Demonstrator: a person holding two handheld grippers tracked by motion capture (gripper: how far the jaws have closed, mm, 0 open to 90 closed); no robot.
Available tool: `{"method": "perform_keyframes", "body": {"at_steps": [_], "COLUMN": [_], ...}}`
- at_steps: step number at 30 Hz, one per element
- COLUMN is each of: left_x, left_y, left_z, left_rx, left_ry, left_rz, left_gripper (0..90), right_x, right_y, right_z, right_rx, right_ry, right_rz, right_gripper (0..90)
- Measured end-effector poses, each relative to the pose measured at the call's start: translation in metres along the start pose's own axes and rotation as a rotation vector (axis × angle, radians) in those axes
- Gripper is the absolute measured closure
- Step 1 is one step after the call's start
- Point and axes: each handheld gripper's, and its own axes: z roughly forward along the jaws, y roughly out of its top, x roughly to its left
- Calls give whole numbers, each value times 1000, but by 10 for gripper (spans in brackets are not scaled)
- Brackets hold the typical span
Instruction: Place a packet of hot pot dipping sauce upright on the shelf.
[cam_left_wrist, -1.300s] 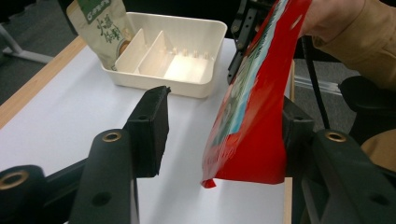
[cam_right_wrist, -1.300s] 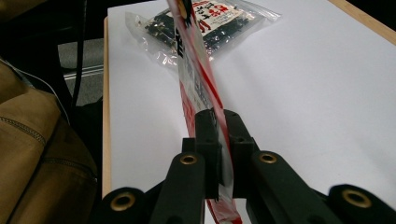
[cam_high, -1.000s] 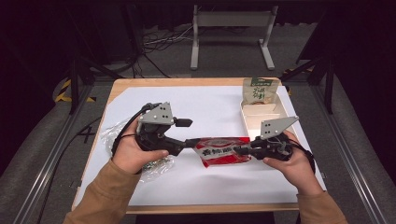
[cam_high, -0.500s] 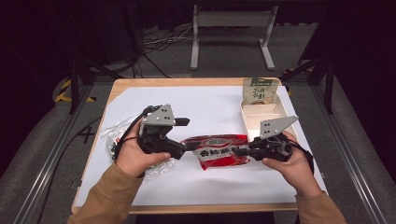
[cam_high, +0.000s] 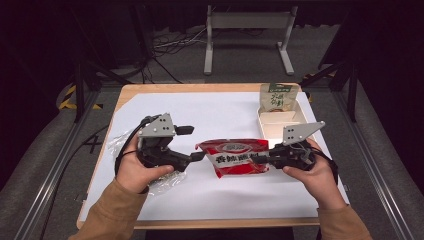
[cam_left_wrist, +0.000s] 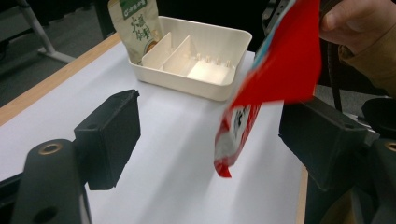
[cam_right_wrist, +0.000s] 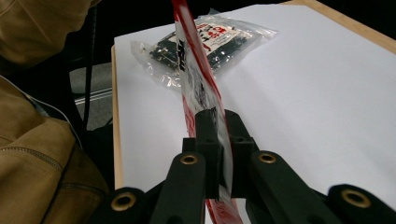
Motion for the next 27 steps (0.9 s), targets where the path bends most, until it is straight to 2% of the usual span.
{"method": "perform_keyframes", "body": {"at_steps": [12,21,27], "left_x": [9,13,18], "left_y": [-22,-29,-35], "left_z": [-13,-15,-19], "left_rx": [-28,-21,-17], "left_ry": [23,36,56], "left_rz": [-39,-42,-59], "left_gripper": [214,209,210], "right_x": [-12,-20,-27], "right_y": [6,13,17], "right_z": [-16,-24,-30], "right_rx": [-21,-17,-18], "right_ry": [-41,-68,-80], "right_rz": [12,4,-4], "right_gripper": [875,875,875]}}
